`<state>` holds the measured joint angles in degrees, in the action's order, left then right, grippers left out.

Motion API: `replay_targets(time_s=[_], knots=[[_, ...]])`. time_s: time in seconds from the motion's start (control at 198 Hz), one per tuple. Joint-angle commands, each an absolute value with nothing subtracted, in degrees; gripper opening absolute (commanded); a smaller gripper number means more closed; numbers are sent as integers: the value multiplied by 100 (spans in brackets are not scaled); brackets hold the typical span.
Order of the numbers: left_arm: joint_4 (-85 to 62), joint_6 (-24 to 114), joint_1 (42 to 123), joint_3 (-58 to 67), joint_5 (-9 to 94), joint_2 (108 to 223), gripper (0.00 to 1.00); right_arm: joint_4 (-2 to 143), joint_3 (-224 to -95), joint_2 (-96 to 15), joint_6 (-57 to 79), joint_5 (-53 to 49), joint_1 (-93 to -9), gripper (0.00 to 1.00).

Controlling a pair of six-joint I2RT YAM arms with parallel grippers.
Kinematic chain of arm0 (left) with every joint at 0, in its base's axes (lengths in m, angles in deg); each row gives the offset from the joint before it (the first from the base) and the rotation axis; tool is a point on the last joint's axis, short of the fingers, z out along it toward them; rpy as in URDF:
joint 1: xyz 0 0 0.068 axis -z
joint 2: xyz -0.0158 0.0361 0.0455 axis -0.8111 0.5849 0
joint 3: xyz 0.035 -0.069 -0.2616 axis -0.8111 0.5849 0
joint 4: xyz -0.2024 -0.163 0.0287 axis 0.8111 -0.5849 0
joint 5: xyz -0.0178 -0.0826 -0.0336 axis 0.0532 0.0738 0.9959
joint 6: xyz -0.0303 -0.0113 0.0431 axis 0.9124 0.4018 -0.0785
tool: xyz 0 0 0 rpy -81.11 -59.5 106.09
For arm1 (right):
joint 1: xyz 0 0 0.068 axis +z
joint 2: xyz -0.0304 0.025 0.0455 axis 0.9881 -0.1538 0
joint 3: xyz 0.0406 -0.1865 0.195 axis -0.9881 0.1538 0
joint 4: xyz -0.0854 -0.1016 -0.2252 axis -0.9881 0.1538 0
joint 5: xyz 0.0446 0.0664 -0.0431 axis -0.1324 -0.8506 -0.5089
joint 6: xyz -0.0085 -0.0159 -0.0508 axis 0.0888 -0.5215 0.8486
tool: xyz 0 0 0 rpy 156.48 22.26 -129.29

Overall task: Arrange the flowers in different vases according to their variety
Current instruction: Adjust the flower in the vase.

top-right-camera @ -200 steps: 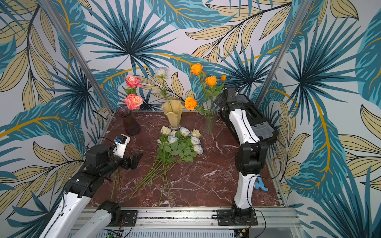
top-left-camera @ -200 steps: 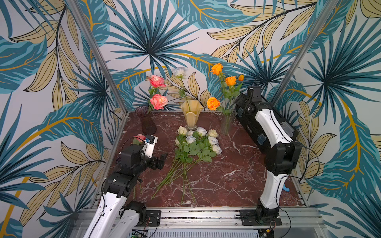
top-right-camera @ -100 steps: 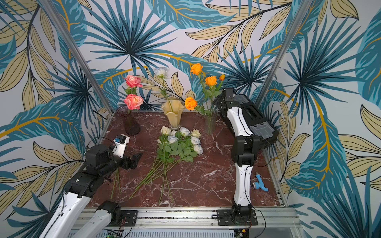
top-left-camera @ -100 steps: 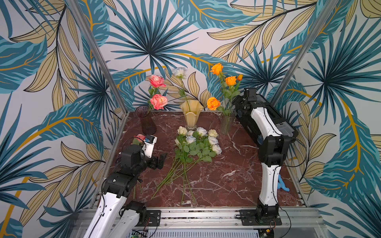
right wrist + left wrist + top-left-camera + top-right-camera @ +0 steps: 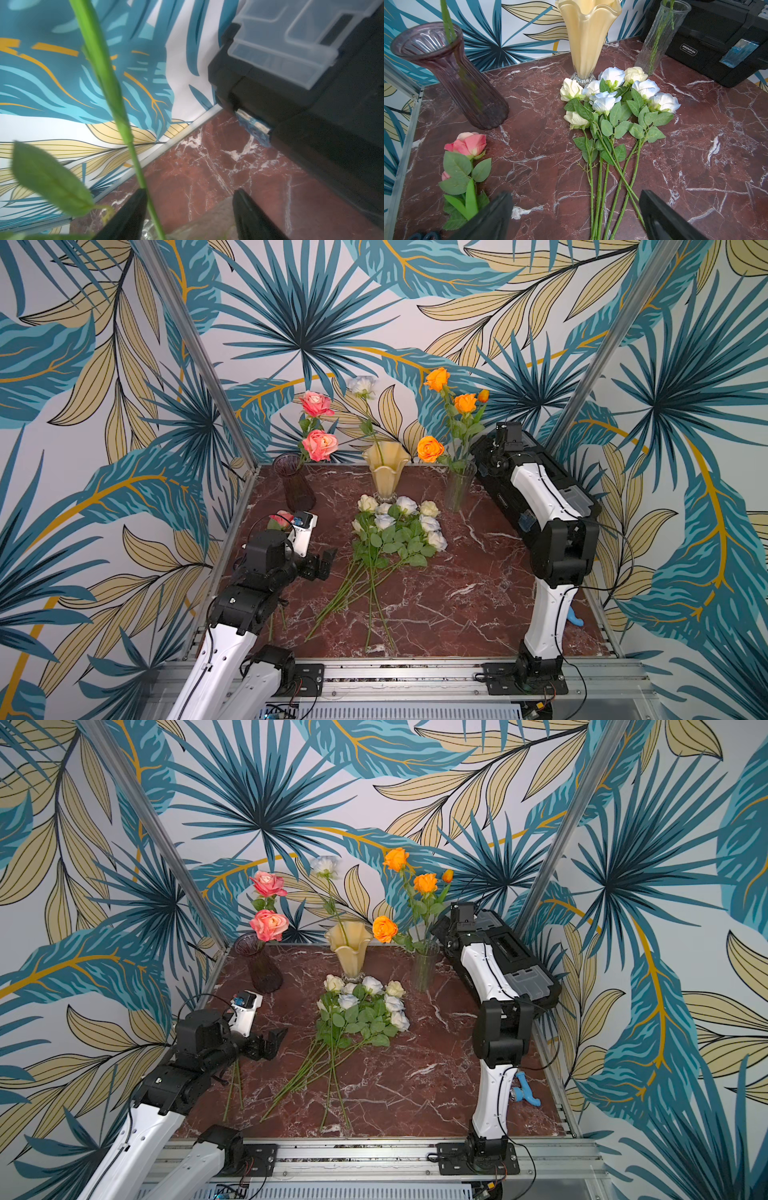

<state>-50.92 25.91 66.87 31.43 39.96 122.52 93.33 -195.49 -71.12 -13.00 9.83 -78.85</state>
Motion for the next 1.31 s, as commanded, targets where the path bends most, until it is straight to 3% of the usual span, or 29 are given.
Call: replay_targets(time_s=[0.0, 0.631, 0.778, 0.935, 1.015, 1.303], knots=[[-5122, 2563, 6704, 2878, 3955, 12244, 100, 9037, -19421, -6874, -1393, 844, -7876, 69], [-5304, 2516, 6704, 2768, 3864, 12200, 100, 9184, -20817, -8383, -1441, -104, -7948, 61], [-5324, 2492, 6704, 2764, 3851, 12208, 100, 8808, -20604, -8346, -1498, -176, -7957, 48], [-5280, 2478, 6699, 2768, 3859, 12239, 100, 7926, -19859, -7874, -1372, 23, -7935, 18], [-5239, 2482, 6704, 2785, 3894, 12276, 100, 7679, -19476, -7527, -1107, 203, -7889, 10], [-4990, 2449, 6704, 2839, 4014, 12428, 100, 7416, -18464, -6382, 351, 1466, -7432, 0]])
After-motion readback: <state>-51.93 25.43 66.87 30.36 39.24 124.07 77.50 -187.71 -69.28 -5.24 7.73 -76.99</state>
